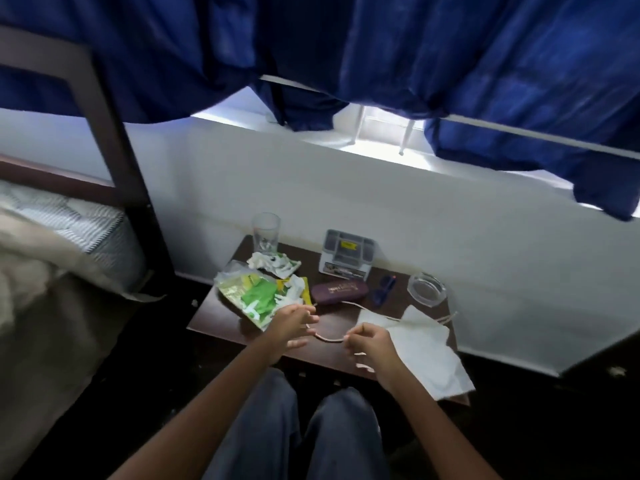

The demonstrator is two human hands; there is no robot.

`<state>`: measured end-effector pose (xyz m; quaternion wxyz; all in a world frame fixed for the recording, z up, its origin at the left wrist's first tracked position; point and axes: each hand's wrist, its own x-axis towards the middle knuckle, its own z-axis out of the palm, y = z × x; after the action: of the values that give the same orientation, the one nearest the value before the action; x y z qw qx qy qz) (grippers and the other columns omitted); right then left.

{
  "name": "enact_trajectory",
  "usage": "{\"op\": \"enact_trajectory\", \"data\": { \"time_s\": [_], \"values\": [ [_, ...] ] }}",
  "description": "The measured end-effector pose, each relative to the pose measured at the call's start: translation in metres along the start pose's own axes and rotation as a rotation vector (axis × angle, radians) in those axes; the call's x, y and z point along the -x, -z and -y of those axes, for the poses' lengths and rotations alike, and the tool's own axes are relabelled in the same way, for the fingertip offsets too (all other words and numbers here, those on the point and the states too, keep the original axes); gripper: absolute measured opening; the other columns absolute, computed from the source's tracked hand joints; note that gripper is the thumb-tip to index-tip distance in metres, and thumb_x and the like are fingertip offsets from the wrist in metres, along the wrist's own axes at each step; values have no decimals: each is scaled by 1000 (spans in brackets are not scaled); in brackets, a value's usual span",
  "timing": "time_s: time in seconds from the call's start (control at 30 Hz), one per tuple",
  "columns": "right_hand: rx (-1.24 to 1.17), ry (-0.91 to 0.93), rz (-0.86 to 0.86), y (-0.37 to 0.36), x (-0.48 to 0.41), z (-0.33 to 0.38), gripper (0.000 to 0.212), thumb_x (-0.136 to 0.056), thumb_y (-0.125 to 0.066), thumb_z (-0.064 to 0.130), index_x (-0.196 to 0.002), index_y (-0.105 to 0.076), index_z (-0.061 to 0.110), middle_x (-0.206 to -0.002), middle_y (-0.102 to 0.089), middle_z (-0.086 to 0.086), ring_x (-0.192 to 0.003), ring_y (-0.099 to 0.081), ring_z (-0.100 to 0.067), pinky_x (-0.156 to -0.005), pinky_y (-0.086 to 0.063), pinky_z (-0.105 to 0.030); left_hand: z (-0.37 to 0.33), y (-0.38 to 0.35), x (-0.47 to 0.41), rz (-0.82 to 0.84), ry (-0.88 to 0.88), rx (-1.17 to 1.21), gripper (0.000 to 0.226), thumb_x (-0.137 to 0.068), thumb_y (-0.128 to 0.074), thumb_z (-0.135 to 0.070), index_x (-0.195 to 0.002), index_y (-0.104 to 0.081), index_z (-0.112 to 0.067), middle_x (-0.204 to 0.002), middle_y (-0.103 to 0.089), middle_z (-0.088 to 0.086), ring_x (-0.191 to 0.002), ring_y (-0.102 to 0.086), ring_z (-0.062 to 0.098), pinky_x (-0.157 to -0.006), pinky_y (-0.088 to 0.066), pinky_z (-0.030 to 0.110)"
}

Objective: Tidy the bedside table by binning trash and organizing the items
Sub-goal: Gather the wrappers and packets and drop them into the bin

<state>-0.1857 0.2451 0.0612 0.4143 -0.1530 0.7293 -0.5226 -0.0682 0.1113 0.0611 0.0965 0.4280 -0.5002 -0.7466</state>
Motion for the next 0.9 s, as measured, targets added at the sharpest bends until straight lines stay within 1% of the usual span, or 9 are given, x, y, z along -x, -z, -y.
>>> {"op": "enact_trajectory", "data": {
  "time_s": [0.1, 0.17, 0.23, 0.33, 0.43, 0.53, 0.67, 0.77, 0.9],
  "values": [
    [34, -4, 26, -36, -20, 6, 21, -81, -57, -9, -68, -54, 6, -63, -59, -12, -43, -52, -12, -47, -38, -21, -2, 36, -8, -111, -21, 40, 19, -94, -43, -12, -103, -59, -15, -94, -67, 2, -78, -60, 16, -68, -45, 26],
    [39, -20, 57, -56, -31, 9, 22, -81, -56, -11, -68, -53, 7, -62, -59, -11, -42, -52, -11, -46, -40, -21, 3, 56, -18, -252, -114, -27, 18, -91, -48, -7, -104, -60, -9, -103, -66, 10, -84, -60, 20, -70, -46, 29],
    [29, -34, 79, -74, -39, 11, 22, -82, -55, -11, -69, -54, 7, -60, -60, -7, -43, -52, -11, -50, -42, -23, 10, 74, -30, -410, -227, -268, 21, -85, -55, -4, -104, -62, -10, -111, -64, 11, -101, -60, 24, -82, -47, 32],
    [8, -45, 94, -93, -46, 10, 20, -82, -54, -10, -72, -55, 6, -61, -60, -7, -44, -52, -11, -52, -41, -24, 13, 83, -44, -520, -286, -650, 49, -80, -63, -14, -128, -52, -14, -132, -50, 8, -122, -48, 24, -101, -38, 34],
    [-46, -66, 99, -103, -49, 7, 18, -83, -53, -11, -75, -55, 4, -61, -58, -9, -44, -51, -12, -49, -41, -23, 15, 77, -59, -525, -310, -954, 72, -83, -65, -31, -145, -29, -23, -151, -29, 9, -139, -28, 25, -112, -27, 39],
    [-104, -98, 72, -104, -53, 3, 17, -83, -49, -14, -78, -55, 1, -63, -57, -12, -46, -49, -13, -46, -40, -22, 21, 70, -75, -507, -307, -1195, 64, -88, -59, -36, -144, -29, -35, -156, -19, 5, -143, -17, 25, -115, -15, 46],
    [-137, -116, 11, -95, -57, -3, 17, -83, -48, -14, -79, -55, 0, -61, -59, -13, -44, -49, -13, -44, -37, -21, 27, 73, -85, -538, -258, -1200, 36, -92, -52, -24, -127, -52, -36, -149, -34, -2, -135, -27, 23, -109, -19, 43],
    [-147, -118, -29, -87, -62, -5, 18, -83, -47, -15, -78, -55, 0, -60, -58, -13, -42, -48, -12, -41, -36, -19, 28, 80, -87, -600, -351, -1115, 32, -93, -49, -18, -120, -58, -33, -135, -50, -9, -123, -39, 16, -100, -26, 34],
    [-118, -103, -65, -82, -71, -5, 16, -82, -47, -16, -79, -56, -2, -60, -58, -14, -44, -49, -13, -40, -37, -19, 26, 89, -87, -680, -437, -970, 22, -92, -53, -23, -112, -63, -27, -114, -64, -11, -110, -52, 11, -96, -28, 29]
  ]
}}
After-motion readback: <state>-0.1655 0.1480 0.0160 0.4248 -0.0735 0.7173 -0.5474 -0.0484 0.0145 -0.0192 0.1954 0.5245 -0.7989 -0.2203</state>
